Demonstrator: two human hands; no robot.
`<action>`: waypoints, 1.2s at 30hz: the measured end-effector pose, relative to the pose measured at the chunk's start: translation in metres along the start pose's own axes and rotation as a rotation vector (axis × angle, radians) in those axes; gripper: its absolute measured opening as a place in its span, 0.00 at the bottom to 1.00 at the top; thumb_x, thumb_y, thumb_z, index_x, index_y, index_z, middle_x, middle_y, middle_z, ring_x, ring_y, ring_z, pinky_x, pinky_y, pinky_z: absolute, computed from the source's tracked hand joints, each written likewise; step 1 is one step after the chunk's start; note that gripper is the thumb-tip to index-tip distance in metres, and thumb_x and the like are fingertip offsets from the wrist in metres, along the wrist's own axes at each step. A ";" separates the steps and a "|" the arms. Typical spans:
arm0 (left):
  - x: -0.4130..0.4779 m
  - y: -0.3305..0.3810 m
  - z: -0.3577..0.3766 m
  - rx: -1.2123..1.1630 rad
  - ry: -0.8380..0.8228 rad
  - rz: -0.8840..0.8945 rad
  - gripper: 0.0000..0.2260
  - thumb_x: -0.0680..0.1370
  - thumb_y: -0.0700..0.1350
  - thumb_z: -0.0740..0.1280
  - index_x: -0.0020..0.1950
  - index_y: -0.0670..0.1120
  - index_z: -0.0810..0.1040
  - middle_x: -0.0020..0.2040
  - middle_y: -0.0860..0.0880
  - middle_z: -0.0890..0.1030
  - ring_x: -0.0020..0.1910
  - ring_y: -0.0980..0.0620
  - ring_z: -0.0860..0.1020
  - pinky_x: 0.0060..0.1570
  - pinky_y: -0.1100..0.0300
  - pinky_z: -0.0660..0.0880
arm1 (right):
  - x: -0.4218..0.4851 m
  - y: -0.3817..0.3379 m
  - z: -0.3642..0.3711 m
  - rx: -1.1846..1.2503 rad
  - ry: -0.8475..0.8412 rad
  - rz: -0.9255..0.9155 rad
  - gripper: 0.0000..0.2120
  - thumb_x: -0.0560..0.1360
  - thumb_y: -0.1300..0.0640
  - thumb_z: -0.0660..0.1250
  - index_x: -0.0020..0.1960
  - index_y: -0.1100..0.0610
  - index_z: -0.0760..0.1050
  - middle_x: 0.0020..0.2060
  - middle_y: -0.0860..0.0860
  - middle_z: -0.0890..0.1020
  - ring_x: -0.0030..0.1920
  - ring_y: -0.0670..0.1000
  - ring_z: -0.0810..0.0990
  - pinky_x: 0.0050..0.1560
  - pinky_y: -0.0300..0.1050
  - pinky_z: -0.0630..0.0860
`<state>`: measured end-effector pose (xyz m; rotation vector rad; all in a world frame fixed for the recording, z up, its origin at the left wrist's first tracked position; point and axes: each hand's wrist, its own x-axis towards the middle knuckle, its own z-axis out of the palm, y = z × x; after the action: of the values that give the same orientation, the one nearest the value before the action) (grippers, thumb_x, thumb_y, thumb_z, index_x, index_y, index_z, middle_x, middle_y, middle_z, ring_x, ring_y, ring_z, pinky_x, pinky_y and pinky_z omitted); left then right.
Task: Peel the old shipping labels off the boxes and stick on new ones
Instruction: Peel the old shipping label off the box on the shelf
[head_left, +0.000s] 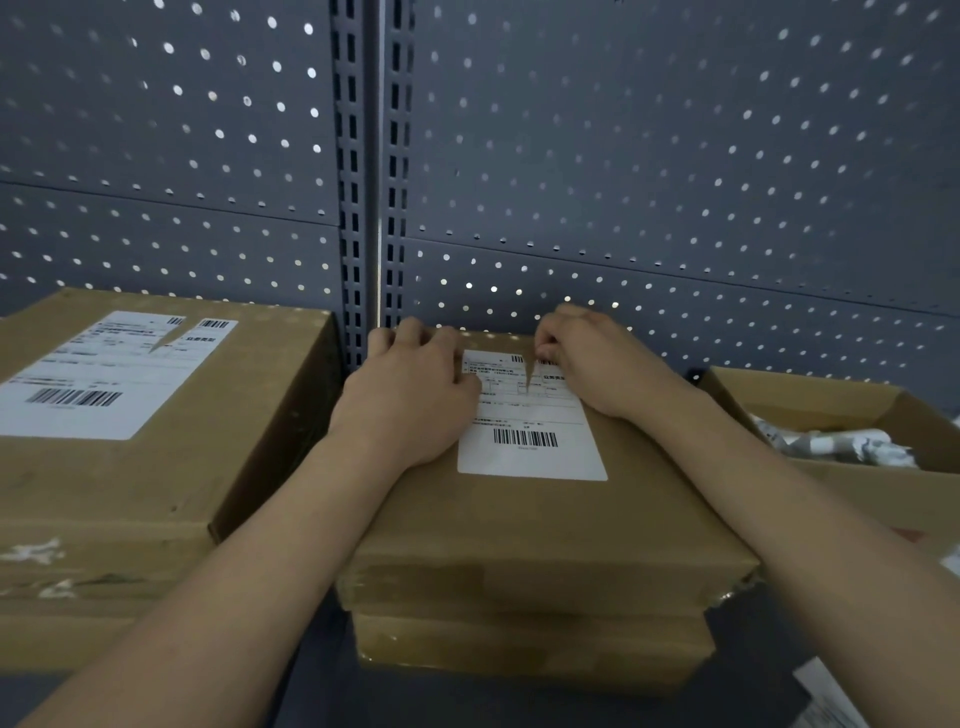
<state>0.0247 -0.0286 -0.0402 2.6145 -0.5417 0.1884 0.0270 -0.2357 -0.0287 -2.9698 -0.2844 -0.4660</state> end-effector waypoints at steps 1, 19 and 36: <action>0.000 0.000 0.000 -0.001 0.001 0.000 0.17 0.79 0.54 0.57 0.68 0.53 0.68 0.67 0.49 0.66 0.69 0.46 0.60 0.57 0.47 0.68 | -0.001 0.001 0.001 0.001 -0.003 0.009 0.05 0.80 0.61 0.61 0.48 0.57 0.75 0.45 0.48 0.72 0.47 0.49 0.72 0.45 0.41 0.66; 0.000 -0.001 0.000 -0.009 0.005 -0.003 0.17 0.79 0.54 0.57 0.68 0.53 0.68 0.67 0.50 0.67 0.69 0.46 0.60 0.57 0.48 0.68 | -0.012 0.003 -0.005 0.230 0.040 0.013 0.05 0.78 0.55 0.67 0.50 0.52 0.82 0.46 0.49 0.76 0.45 0.43 0.73 0.45 0.33 0.67; -0.001 -0.001 0.000 -0.008 0.013 0.000 0.18 0.79 0.54 0.57 0.69 0.55 0.67 0.67 0.50 0.66 0.70 0.46 0.60 0.58 0.47 0.69 | -0.016 0.005 -0.005 0.268 0.151 0.105 0.06 0.80 0.60 0.61 0.46 0.55 0.76 0.42 0.43 0.75 0.44 0.39 0.72 0.40 0.25 0.65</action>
<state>0.0237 -0.0278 -0.0411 2.6032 -0.5370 0.2028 0.0111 -0.2437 -0.0297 -2.6579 -0.1605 -0.5850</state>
